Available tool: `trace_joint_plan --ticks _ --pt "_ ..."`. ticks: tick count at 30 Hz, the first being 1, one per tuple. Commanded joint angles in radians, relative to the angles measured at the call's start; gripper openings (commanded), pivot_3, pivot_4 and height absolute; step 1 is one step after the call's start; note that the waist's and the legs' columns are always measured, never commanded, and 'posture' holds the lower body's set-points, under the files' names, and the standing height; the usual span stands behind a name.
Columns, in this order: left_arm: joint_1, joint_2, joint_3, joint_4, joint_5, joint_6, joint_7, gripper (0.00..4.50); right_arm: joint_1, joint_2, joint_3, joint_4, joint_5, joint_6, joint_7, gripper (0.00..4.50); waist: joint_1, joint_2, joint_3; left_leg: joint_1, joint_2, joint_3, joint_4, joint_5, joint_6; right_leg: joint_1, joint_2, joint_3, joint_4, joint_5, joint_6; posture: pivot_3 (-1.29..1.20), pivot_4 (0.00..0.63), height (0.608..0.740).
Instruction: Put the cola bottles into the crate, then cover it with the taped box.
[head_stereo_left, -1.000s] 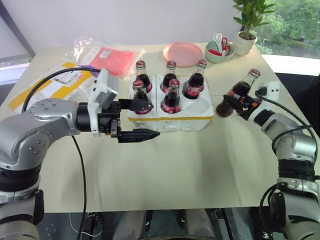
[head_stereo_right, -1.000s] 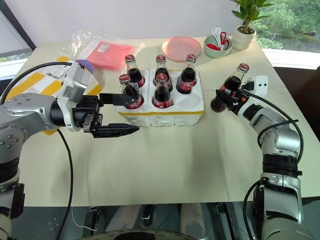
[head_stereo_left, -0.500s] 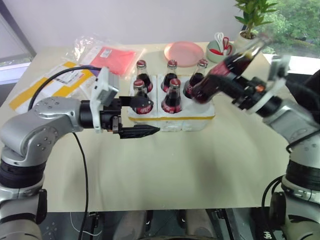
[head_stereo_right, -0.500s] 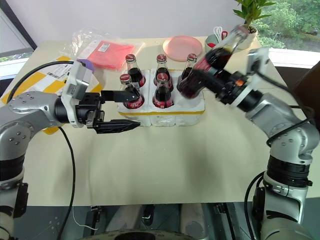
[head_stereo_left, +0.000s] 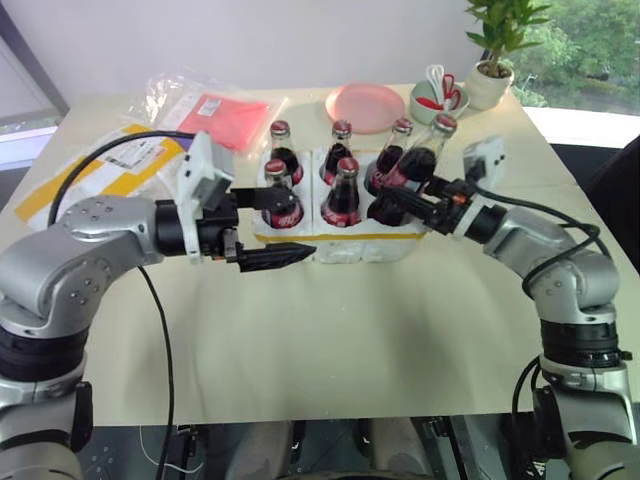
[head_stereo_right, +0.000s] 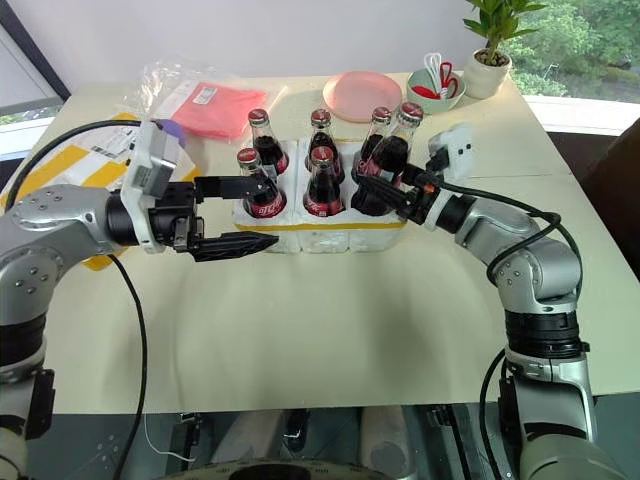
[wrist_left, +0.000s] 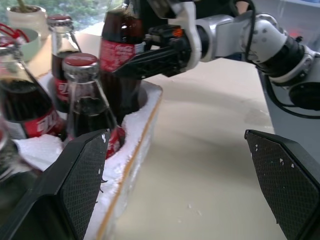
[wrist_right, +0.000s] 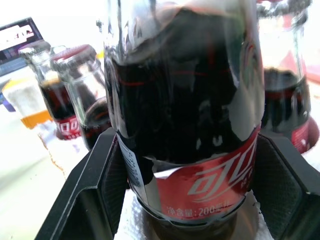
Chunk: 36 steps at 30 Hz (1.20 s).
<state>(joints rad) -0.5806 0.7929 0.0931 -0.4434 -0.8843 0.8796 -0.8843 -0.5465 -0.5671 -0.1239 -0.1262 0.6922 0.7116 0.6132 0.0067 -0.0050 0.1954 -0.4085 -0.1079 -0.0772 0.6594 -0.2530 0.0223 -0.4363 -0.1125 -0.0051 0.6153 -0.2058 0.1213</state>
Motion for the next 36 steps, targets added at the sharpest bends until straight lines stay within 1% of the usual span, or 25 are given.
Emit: trace_joint_plan --ticks 1,6,12,14,15,16,20,22,24,27,29,30,32,34,36 --pt "0.002 0.005 0.035 -0.024 -0.011 -0.018 0.006 4.5 -0.009 -0.022 -0.01 -0.009 -0.025 -0.027 0.032 2.79 0.0 0.0 0.0 0.0 0.0 0.0 0.0 0.0 0.0 0.0 0.0 0.0 0.0 0.0 0.0 0.0 0.15 0.74" --pt "0.011 0.004 0.027 -0.018 0.006 -0.032 0.005 4.5 0.008 -0.031 0.035 -0.009 -0.093 -0.048 0.064 2.79 0.002 0.0 0.0 0.0 0.0 0.0 0.0 0.0 0.0 0.0 0.0 0.0 0.0 0.0 0.0 0.0 0.15 0.74" --pt "0.015 0.013 0.022 -0.017 0.024 -0.042 0.005 4.5 -0.021 -0.009 0.101 0.067 -0.182 -0.069 0.07 2.79 -0.002 0.0 0.0 0.0 0.0 0.0 0.0 0.0 0.0 0.0 0.0 0.0 0.0 0.0 0.0 0.0 0.15 0.74" --pt "0.037 0.03 0.017 -0.024 0.054 -0.055 0.001 4.5 -0.033 -0.005 0.111 0.095 -0.193 -0.055 0.079 3.84 -0.006 0.0 0.0 0.001 0.0 0.0 0.0 0.0 0.0 0.001 0.0 0.0 0.0 0.0 0.0 0.0 0.15 0.74" --pt "0.046 0.037 0.016 -0.027 0.065 -0.06 -0.001 4.5 -0.037 -0.004 0.113 0.103 -0.195 -0.049 0.083 4.24 -0.008 0.0 0.0 0.001 0.0 0.0 0.0 0.0 0.0 0.001 0.0 0.0 0.0 0.0 0.0 0.0 0.15 0.74" --pt "0.062 0.048 0.02 -0.03 0.077 -0.063 0.0 4.5 -0.039 -0.007 0.113 0.104 -0.198 -0.052 0.09 4.43 -0.01 -0.001 0.0 0.002 0.0 0.0 0.0 0.0 0.0 0.002 0.0 0.0 0.0 0.0 0.0 0.0 0.15 0.74" --pt "0.161 0.101 0.058 -0.036 0.162 -0.099 0.033 4.5 -0.031 -0.05 0.092 0.054 -0.179 -0.044 0.139 4.43 -0.018 -0.001 0.0 0.002 0.0 0.0 0.001 0.0 0.0 0.003 0.0 0.0 0.0 0.0 0.0 0.0 0.15 0.74" --pt "0.212 0.125 0.079 -0.028 0.231 -0.127 0.074 4.5 -0.02 -0.093 0.058 0.007 -0.132 -0.015 0.185 4.43 -0.013 -0.001 0.0 0.002 0.0 -0.001 0.001 0.0 0.0 0.002 0.0 0.0 0.0 0.0 0.0 0.0 0.15 0.74" --pt "0.275 0.153 0.125 -0.027 0.304 -0.147 0.127 4.5 -0.009 -0.16 0.005 -0.055 -0.067 0.029 0.246 4.43 -0.005 -0.001 0.0 0.001 0.0 -0.001 0.0 0.0 0.0 0.002 0.0 0.0 0.0 0.0 0.0 0.0 0.15 0.74" --pt "0.392 0.188 0.253 -0.049 0.402 -0.17 0.192 4.5 -0.004 -0.282 -0.106 -0.104 0.042 0.084 0.353 4.43 0.004 0.0 0.0 -0.001 0.0 0.0 -0.002 0.0 0.0 -0.001 -0.001 0.0 -0.001 0.0 0.0 0.0 0.15 0.74" --pt "0.452 0.196 0.338 -0.062 0.436 -0.163 0.221 4.5 -0.006 -0.351 -0.165 -0.102 0.091 0.107 0.412 4.43 0.006 -0.001 0.0 -0.001 0.0 0.0 -0.003 0.0 0.0 -0.002 -0.001 0.0 -0.002 0.0 0.0 0.0 0.15 0.74" --pt "0.471 0.196 0.362 -0.067 0.444 -0.161 0.228 4.5 -0.003 -0.371 -0.18 -0.099 0.104 0.111 0.428 4.43 0.006 -0.001 0.0 -0.001 0.0 0.0 -0.004 0.0 0.0 -0.002 -0.002 0.0 -0.002 0.0 0.0 0.0 0.15 0.74" --pt "0.573 0.2 0.458 -0.074 0.531 -0.194 0.241 4.5 0.005 -0.448 -0.222 -0.056 0.11 0.114 0.49 4.43 0.006 -0.001 0.0 0.0 0.001 0.0 -0.005 0.0 0.0 -0.001 -0.003 0.0 -0.003 0.0 -0.001 0.0 0.15 0.74" --pt "0.657 0.195 0.524 -0.073 0.59 -0.218 0.244 4.5 0.019 -0.496 -0.247 -0.026 0.116 0.119 0.533 4.43 0.004 -0.001 0.0 0.001 0.001 0.002 -0.006 0.0 0.0 -0.001 -0.005 0.0 -0.003 -0.002 -0.003 0.0 0.15 0.74" --pt "0.744 0.203 0.532 -0.03 0.687 -0.271 0.265 4.5 0.048 -0.523 -0.252 -0.023 0.081 0.067 0.56 4.43 0.005 -0.001 0.0 0.001 0.001 0.002 -0.006 0.0 0.0 -0.001 -0.005 0.0 -0.004 -0.002 -0.004 0.0 0.15 0.74"
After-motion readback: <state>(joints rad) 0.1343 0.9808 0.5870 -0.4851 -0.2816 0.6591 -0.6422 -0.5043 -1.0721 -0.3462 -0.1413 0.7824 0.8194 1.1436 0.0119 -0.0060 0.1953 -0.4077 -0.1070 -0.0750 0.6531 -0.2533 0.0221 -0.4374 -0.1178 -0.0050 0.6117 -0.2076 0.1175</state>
